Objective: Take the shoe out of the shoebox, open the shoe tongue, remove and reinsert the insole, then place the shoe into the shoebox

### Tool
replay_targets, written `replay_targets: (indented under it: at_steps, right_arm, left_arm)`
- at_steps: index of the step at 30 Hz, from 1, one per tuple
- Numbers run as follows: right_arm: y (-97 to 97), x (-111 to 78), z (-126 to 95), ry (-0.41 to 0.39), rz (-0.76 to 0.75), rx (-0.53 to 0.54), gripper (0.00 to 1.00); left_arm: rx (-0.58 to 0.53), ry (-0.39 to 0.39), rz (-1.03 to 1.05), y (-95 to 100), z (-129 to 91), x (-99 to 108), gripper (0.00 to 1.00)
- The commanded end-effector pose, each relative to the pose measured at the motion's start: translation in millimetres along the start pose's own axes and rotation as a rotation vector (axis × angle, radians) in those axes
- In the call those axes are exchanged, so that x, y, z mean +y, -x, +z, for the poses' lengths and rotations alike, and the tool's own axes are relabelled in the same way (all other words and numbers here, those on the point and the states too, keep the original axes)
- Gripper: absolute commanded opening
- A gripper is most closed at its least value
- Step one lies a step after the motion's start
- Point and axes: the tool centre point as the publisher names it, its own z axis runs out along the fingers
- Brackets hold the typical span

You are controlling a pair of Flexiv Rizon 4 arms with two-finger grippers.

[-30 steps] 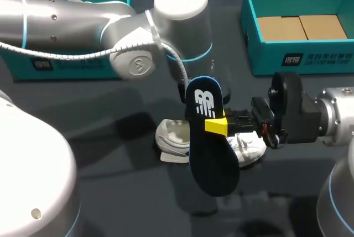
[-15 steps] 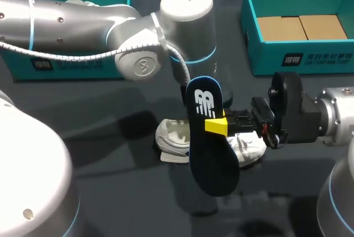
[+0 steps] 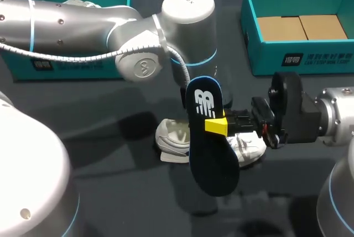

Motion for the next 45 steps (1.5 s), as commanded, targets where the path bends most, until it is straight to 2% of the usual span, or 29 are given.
replay_targets:
  at_steps: [1, 7, 11, 15, 17, 18, 35, 45]
  right_arm:
    - [-2.2, -0.8, 1, 0.001, 0.001, -0.006, 0.0]
    - [-2.2, -0.8, 1, 0.001, 0.001, -0.006, 0.0]
    - [-2.2, -0.8, 1, 0.001, 0.001, -0.006, 0.0]
    - [-2.2, -0.8, 1, 0.001, 0.001, -0.006, 0.0]
    - [-2.2, -0.8, 1, 0.001, 0.001, -0.006, 0.0]
    - [-2.2, -0.8, 1, 0.001, 0.001, -0.006, 0.0]
    - [-2.2, -0.8, 1, 0.001, 0.001, -0.006, 0.0]
    - [-2.2, -0.8, 1, 0.001, 0.001, -0.006, 0.0]
  left_arm:
    - [-0.001, -0.002, 0.002, -1.8, -1, 3, 0.0]
    - [0.018, -0.014, 0.049, -4.6, -8, 5, 0.0]
    - [0.037, -0.024, 0.126, -6.1, -20, 7, 0.0]
    - [0.131, -0.053, 0.253, -6.1, -37, 11, 0.0]
    - [0.205, -0.059, 0.389, -6.3, -49, 14, 0.0]
    - [0.204, -0.053, 0.473, -7.4, -55, 16, 0.0]
    - [0.204, -0.053, 0.473, -7.4, -55, 16, 0.0]
    - [0.144, 0.052, 0.74, -16.1, -76, 25, 0.0]
